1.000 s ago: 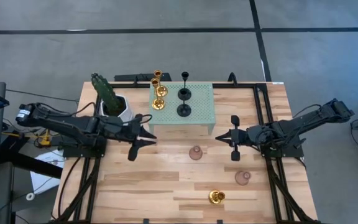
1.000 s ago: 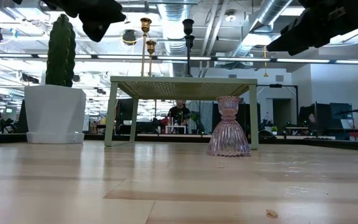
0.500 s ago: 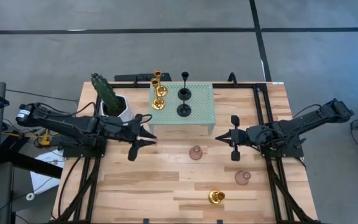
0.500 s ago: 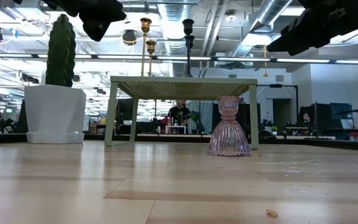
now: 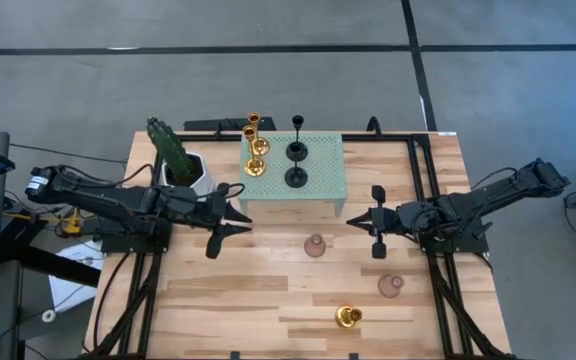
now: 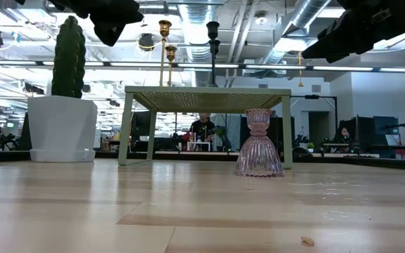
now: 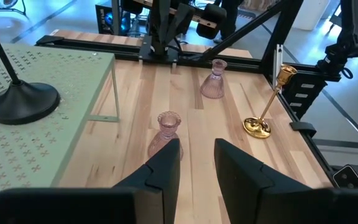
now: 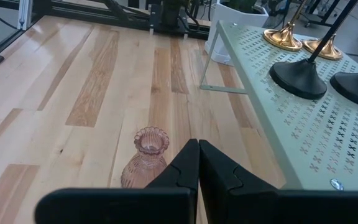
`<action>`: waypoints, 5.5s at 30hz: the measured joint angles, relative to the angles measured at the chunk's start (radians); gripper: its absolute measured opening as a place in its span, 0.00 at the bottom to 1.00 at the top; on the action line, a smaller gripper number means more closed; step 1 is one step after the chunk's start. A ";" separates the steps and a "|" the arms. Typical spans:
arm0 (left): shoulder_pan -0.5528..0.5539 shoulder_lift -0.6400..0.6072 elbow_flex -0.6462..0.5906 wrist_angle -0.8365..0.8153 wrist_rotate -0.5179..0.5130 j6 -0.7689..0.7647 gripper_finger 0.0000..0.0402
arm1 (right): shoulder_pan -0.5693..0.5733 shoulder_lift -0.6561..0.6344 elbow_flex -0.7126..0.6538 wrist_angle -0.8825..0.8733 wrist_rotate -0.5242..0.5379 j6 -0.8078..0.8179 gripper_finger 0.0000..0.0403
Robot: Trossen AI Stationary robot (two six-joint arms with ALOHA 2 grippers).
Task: Pick & Place candle stick holders
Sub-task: Put the gold candle holder on the shelf
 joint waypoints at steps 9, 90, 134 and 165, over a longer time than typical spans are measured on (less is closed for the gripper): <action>0.000 0.000 0.000 0.006 0.000 0.000 0.25 | 0.000 0.000 0.000 0.000 0.000 0.000 0.00; -0.537 0.294 0.000 0.286 -0.390 0.175 0.01 | 0.610 0.702 0.154 0.300 0.049 0.700 0.21; -0.420 0.558 0.000 0.529 -0.358 0.044 0.09 | 0.382 0.660 0.363 0.288 0.029 0.324 0.01; -0.234 0.790 0.138 0.797 -0.197 0.086 0.43 | 0.124 0.662 0.430 0.323 -0.132 0.172 0.00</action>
